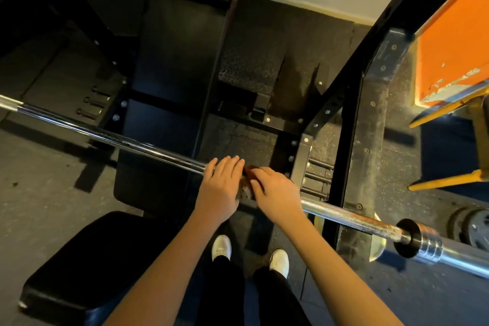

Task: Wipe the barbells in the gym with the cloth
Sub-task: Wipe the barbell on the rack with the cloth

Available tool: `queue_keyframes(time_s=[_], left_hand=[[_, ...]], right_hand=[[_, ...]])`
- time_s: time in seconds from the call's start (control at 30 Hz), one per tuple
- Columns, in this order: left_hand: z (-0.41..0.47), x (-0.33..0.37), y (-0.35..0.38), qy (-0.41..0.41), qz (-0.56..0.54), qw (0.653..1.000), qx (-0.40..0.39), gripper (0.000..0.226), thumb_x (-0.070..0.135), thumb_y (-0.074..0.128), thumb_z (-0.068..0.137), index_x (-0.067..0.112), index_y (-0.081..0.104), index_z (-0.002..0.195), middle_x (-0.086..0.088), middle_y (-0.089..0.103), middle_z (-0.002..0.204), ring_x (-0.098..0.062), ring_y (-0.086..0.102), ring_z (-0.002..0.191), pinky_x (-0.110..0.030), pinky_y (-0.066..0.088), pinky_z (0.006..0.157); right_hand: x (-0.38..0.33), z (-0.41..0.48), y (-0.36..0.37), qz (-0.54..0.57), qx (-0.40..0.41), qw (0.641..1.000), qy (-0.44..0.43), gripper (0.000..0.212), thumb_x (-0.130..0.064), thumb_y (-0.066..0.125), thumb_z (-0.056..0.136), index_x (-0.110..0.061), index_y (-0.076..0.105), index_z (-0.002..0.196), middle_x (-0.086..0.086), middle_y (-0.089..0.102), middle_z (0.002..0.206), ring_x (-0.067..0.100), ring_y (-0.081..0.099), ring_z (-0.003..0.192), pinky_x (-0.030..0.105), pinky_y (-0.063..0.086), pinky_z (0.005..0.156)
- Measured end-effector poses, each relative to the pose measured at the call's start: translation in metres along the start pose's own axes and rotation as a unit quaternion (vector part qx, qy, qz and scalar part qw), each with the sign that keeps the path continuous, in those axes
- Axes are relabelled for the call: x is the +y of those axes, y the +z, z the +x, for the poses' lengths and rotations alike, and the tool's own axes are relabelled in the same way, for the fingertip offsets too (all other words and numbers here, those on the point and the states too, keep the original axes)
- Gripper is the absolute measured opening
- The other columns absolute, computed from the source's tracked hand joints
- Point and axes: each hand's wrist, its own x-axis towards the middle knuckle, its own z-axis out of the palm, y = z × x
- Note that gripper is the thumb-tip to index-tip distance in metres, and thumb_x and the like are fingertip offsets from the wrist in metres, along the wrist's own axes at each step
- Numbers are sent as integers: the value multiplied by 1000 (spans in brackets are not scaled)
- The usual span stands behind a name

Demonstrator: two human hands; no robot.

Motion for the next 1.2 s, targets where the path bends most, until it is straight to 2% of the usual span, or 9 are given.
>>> queue_keyframes(time_s=[0.27, 0.37, 0.47, 0.63, 0.73, 0.83, 0.97, 1.03, 1.2], left_hand=[[0, -2, -4, 6, -3, 999, -54, 92, 21, 89, 57, 7, 50, 139, -7, 55, 139, -22, 52, 129, -40, 33, 110], [1, -5, -6, 13, 6, 999, -49, 91, 21, 87, 59, 6, 48, 140, -8, 54, 140, -22, 51, 130, -39, 32, 110], [3, -8, -6, 23, -2, 999, -49, 88, 18, 87, 61, 5, 48, 139, -9, 54, 139, -23, 51, 129, -37, 29, 110], [-1, -7, -10, 21, -23, 998, -55, 87, 21, 89, 59, 6, 52, 137, -8, 58, 135, -23, 55, 126, -39, 36, 108], [-4, -9, -9, 38, -23, 998, -36, 73, 32, 84, 65, 6, 59, 128, -7, 64, 125, -23, 60, 117, -37, 36, 106], [0, -14, -13, 63, -37, 997, -24, 57, 49, 56, 83, 8, 63, 121, -5, 68, 115, -20, 64, 108, -36, 44, 100], [7, -29, -17, 93, -76, 992, -28, 51, 48, 43, 90, 10, 67, 114, -1, 70, 103, -16, 66, 97, -33, 49, 89], [10, -33, -14, 96, -74, 991, -51, 48, 49, 44, 89, 13, 68, 110, 3, 69, 98, -15, 66, 92, -31, 48, 86], [13, -30, -14, 86, -49, 992, -77, 33, 45, 62, 75, 17, 69, 90, 7, 66, 79, -12, 65, 74, -29, 50, 74]], right_hand=[[17, -41, 3, -21, 93, 992, 77, 31, -29, 62, 94, -18, 67, 122, 3, 68, 121, 25, 63, 107, 42, 49, 92], [-7, -6, 1, -15, 46, 995, 88, 34, -39, 44, 101, -23, 64, 123, -4, 67, 113, 16, 62, 99, 31, 50, 84], [6, -4, -6, 19, -10, 995, 93, 30, -39, 45, 101, -24, 62, 122, -5, 66, 105, 12, 62, 88, 27, 52, 76], [3, -42, 14, -77, 115, 988, 66, 25, -23, 72, 85, -14, 71, 108, 8, 71, 104, 29, 67, 93, 41, 55, 80], [-6, 2, -1, -34, 9, 989, 143, 28, -37, 45, 101, -19, 66, 105, 3, 68, 93, 22, 65, 84, 34, 53, 73], [1, 33, -12, 54, -129, 972, 189, 33, -41, 39, 103, -20, 64, 112, 2, 66, 96, 19, 63, 87, 33, 52, 77], [-1, -26, 5, -22, 67, 995, 67, 25, -34, 56, 96, -23, 67, 115, -1, 69, 107, 19, 64, 95, 34, 51, 83], [-3, -39, 14, -71, 103, 991, 54, 25, -34, 58, 93, -20, 68, 112, 2, 70, 104, 23, 65, 91, 36, 52, 77], [-2, 45, -1, 53, -165, 964, 202, 34, -42, 40, 102, -21, 63, 117, 3, 65, 101, 19, 62, 91, 32, 49, 79]])
